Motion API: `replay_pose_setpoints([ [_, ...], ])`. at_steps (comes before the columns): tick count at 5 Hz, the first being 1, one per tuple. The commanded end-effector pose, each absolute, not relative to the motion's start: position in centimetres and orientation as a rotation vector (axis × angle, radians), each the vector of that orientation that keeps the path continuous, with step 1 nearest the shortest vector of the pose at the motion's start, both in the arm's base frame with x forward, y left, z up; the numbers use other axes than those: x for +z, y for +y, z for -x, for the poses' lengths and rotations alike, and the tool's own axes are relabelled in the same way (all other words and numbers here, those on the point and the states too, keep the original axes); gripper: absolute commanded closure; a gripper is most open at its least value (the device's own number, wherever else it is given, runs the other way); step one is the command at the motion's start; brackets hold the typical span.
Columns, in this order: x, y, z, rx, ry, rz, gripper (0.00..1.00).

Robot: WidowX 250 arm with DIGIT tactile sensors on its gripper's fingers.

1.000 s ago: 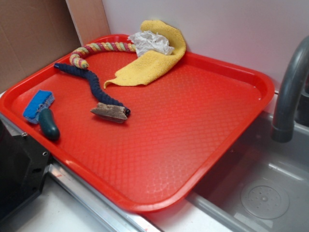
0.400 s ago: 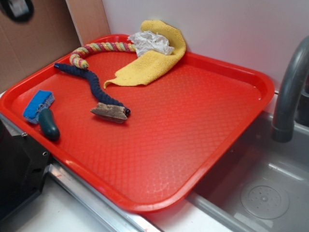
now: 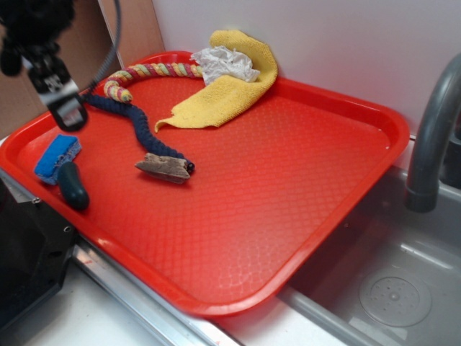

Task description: Grab the wood chip.

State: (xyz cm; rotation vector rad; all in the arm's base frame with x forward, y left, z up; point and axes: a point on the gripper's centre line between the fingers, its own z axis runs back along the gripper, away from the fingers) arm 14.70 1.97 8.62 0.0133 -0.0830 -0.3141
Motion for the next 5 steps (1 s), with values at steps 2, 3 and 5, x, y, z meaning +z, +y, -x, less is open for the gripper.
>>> replay_pose_setpoints([
  [2, -0.3, -1.2, -18.1, -0.596, -0.025, -0.11, 0.0],
  [3, 0.9, -3.0, -18.7, -0.673, -0.111, -0.106, 0.0],
  [5, 3.4, -5.6, -19.7, -0.802, -0.177, -0.079, 0.0],
])
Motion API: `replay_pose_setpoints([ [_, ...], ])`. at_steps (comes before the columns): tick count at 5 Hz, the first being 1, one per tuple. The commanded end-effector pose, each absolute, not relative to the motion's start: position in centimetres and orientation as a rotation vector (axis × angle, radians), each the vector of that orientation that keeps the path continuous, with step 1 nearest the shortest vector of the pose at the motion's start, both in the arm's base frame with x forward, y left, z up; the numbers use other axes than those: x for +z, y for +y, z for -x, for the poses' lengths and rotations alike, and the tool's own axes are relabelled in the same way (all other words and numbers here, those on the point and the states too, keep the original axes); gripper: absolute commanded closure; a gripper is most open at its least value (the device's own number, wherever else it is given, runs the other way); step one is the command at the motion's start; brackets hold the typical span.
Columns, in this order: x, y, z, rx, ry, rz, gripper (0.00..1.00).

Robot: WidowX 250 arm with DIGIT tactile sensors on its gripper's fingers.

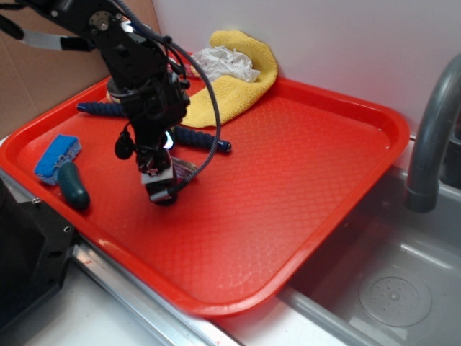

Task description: Grab the wood chip.

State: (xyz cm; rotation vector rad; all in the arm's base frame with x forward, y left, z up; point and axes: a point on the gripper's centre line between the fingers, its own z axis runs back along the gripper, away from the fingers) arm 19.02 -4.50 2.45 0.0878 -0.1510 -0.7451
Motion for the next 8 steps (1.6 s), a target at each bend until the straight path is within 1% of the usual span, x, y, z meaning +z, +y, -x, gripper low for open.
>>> replay_pose_setpoints([
  [1, 2.4, -5.6, -19.3, -0.804, -0.123, -0.063, 0.0],
  [2, 0.3, -4.5, -18.9, -0.772, -0.048, -0.063, 0.0],
  [3, 0.2, -3.9, -19.4, -0.741, -0.035, -0.06, 1.0],
  [4, 2.5, -3.3, -19.6, -0.697, -0.079, -0.058, 1.0],
  [5, 4.4, -1.8, -18.7, -0.599, -0.08, -0.04, 1.0],
  [6, 4.7, 0.7, -16.9, -0.41, -0.002, 0.003, 1.0],
  [7, 5.3, 0.7, -16.3, -0.343, 0.075, -0.035, 1.0],
  [8, 10.3, 0.1, -16.7, -0.09, 0.047, -0.07, 1.0],
])
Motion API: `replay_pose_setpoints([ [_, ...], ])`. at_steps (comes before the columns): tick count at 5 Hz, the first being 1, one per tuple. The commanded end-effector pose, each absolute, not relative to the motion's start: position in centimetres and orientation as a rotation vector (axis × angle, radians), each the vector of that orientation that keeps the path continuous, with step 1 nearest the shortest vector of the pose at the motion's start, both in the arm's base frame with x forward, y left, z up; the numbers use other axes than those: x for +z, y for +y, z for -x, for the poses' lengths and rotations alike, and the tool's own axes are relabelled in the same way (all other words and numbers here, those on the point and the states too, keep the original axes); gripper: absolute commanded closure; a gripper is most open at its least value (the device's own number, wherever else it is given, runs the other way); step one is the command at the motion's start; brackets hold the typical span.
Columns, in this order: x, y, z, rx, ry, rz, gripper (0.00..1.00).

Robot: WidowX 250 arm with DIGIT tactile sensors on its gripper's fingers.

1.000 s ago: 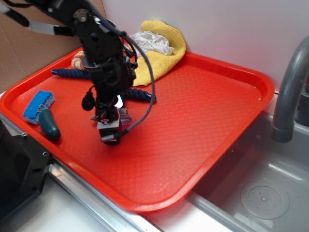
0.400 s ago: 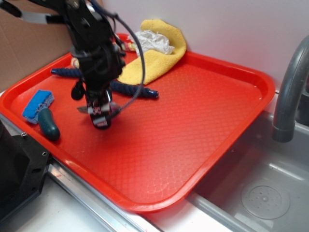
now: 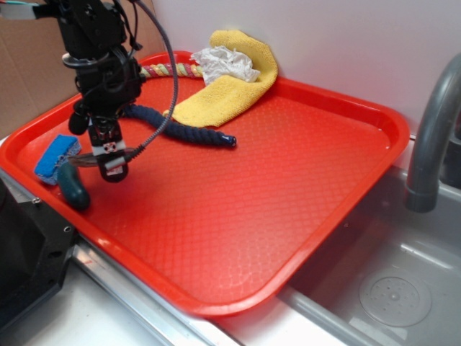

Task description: Grab the wood chip.

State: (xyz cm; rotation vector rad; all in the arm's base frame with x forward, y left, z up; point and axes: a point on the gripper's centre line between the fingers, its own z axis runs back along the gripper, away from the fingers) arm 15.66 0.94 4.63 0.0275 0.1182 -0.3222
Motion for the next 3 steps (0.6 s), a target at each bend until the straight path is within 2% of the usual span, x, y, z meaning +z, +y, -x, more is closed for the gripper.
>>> replay_pose_setpoints([
  [1, 15.3, 0.2, -18.1, 0.165, -0.018, -0.117, 1.0],
  [2, 20.5, -0.2, -18.1, 0.267, -0.18, -0.128, 1.0],
  [3, 25.5, 0.7, -17.7, 0.322, -0.24, -0.081, 1.0],
])
